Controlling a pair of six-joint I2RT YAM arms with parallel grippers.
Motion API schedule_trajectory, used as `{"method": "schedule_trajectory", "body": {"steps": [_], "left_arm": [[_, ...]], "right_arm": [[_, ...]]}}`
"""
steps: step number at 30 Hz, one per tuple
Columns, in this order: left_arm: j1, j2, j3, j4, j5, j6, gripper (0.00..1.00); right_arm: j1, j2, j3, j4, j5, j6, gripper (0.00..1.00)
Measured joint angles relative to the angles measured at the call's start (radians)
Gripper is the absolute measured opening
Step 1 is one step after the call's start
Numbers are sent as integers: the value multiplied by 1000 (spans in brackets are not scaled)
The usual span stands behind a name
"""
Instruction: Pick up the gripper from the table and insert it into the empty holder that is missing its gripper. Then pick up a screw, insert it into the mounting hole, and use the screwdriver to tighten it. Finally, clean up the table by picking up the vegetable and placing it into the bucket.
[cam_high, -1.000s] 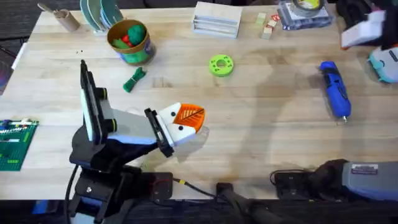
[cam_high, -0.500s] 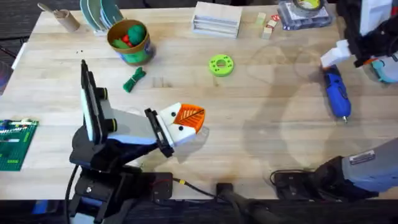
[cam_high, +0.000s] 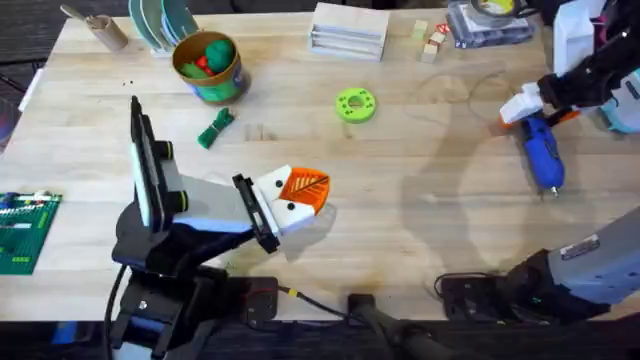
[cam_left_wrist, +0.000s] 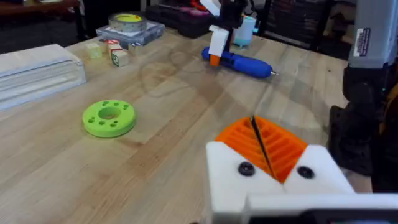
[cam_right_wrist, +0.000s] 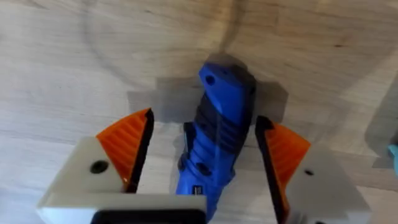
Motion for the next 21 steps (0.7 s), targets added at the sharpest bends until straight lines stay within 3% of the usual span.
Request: {"method": "schedule_trajectory", "body": {"steps": [17, 20, 21], "left_arm": [[0, 0, 0, 0, 0, 0, 16], [0, 0, 0, 0, 0, 0, 16], [0, 0, 0, 0, 0, 0, 16]], "right_arm": [[-16, -12, -70, 51, 0, -7, 990], [-16, -13, -71, 55, 3, -7, 925], [-20, -13, -72, 62, 9, -7, 807]]}}
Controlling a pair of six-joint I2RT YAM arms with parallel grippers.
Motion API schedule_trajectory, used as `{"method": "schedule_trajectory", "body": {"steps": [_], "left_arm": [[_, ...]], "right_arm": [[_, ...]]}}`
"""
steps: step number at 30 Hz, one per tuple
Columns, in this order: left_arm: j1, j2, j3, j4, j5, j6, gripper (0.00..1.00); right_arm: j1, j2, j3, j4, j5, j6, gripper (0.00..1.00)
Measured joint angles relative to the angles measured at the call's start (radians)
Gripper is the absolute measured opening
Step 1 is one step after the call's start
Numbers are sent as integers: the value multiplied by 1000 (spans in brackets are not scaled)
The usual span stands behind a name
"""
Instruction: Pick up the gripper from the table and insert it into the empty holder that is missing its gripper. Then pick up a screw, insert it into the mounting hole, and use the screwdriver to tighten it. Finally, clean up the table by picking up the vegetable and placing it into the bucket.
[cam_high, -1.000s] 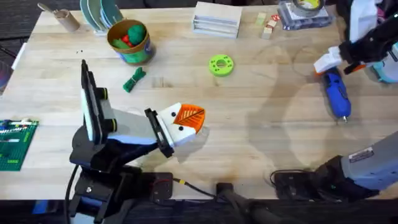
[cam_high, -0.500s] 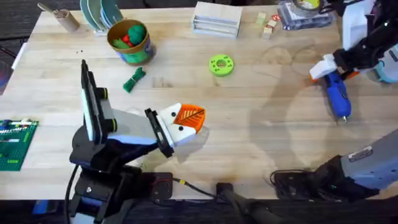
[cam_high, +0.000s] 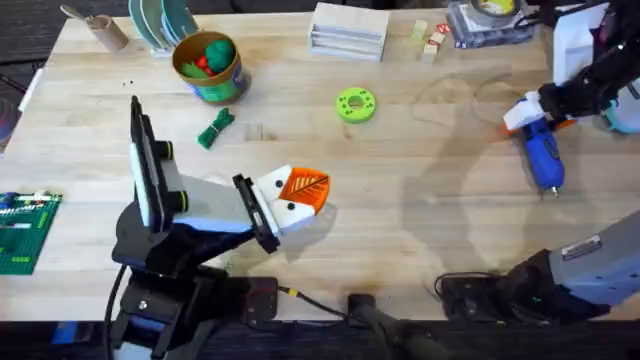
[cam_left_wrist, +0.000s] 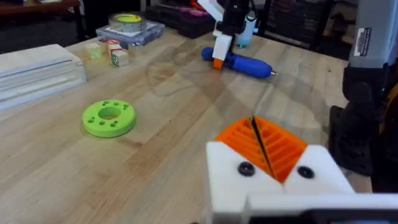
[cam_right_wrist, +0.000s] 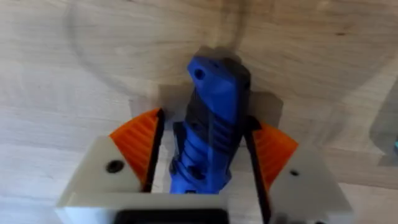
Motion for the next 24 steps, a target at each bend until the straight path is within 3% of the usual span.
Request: {"method": "schedule_trajectory", "body": {"steps": [2, 10, 15, 20, 22, 24], "left_arm": [[0, 0, 0, 0, 0, 0, 16], [0, 0, 0, 0, 0, 0, 16], [0, 0, 0, 0, 0, 0, 16], [0, 0, 0, 0, 0, 0, 16], [0, 0, 0, 0, 0, 0, 16], [0, 0, 0, 0, 0, 0, 16]], "right_arm": [[-2, 0, 0, 2, 3, 0, 736], [-3, 0, 0, 3, 10, -3, 604], [-3, 0, 0, 8, 17, -8, 397], [-4, 0, -1, 7, 17, -12, 274], [-4, 0, -4, 4, 13, -14, 123], [-4, 0, -6, 5, 13, -14, 38]]}}
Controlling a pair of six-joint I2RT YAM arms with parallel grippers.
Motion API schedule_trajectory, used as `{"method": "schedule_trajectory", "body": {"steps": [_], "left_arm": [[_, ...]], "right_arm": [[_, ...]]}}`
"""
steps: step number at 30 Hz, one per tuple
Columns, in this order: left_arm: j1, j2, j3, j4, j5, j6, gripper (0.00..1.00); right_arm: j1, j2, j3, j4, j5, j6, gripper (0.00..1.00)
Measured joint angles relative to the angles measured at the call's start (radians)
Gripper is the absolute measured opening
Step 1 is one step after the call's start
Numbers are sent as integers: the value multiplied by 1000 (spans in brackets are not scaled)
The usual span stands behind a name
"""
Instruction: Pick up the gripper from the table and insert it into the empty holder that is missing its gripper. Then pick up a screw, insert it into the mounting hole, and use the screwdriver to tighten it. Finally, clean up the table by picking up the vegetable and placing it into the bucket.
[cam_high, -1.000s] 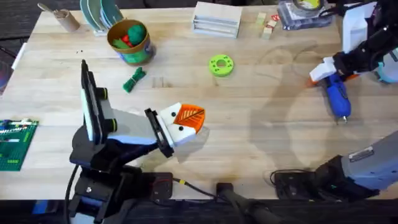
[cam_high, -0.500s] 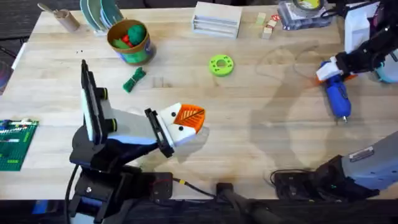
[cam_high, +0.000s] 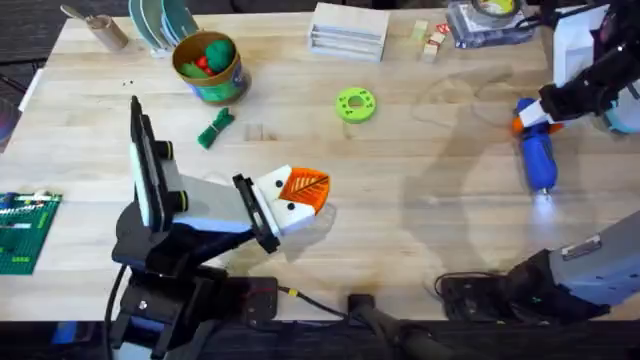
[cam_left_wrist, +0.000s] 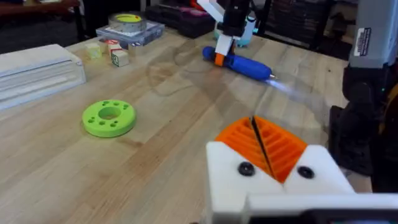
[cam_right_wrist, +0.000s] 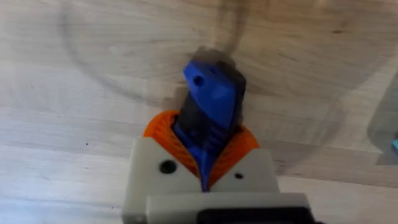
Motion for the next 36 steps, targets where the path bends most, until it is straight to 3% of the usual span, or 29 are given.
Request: {"method": "schedule_trajectory", "body": {"steps": [23, 29, 36], "left_arm": [[0, 0, 0, 0, 0, 0, 16], [0, 0, 0, 0, 0, 0, 16], [0, 0, 0, 0, 0, 0, 16]], "right_arm": [[0, -23, 0, 18, -20, 29, 29], [2, -167, 5, 83, -40, 95, 29], [7, -391, 13, 163, -159, 184, 29]]}}
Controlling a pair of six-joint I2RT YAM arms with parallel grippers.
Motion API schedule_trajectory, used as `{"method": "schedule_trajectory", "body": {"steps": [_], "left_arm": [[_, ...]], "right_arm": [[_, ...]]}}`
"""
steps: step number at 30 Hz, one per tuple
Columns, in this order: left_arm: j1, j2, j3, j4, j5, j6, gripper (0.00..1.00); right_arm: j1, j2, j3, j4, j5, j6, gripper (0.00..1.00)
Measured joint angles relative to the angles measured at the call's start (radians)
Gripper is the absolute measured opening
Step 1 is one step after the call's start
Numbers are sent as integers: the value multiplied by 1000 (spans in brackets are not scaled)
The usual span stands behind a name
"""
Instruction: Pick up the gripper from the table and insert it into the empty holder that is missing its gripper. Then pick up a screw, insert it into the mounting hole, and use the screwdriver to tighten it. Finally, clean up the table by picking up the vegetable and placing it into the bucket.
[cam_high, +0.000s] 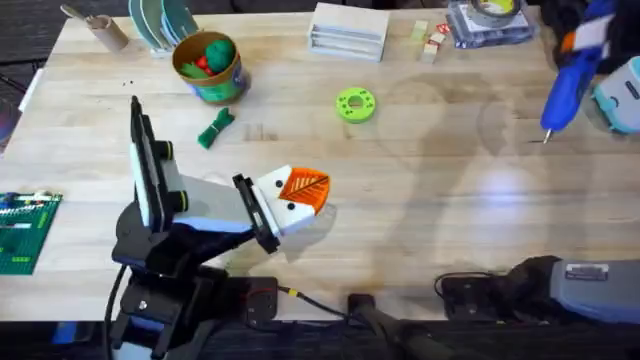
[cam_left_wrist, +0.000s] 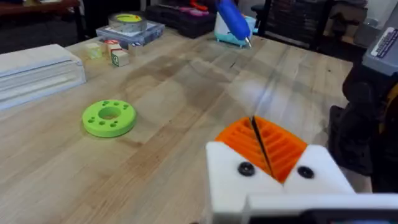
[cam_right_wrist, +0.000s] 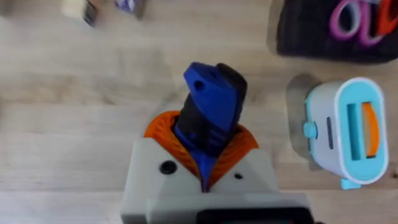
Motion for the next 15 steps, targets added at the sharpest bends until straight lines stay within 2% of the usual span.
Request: {"method": "schedule_trajectory", "body": {"steps": [8, 12, 15], "left_arm": [[0, 0, 0, 0, 0, 0, 16], [0, 0, 0, 0, 0, 0, 16], [0, 0, 0, 0, 0, 0, 16]], "right_arm": [[78, -217, -14, 18, -60, 69, 29], [152, -348, -140, 109, -79, 117, 29], [217, -443, -298, 286, -114, 180, 29]]}}
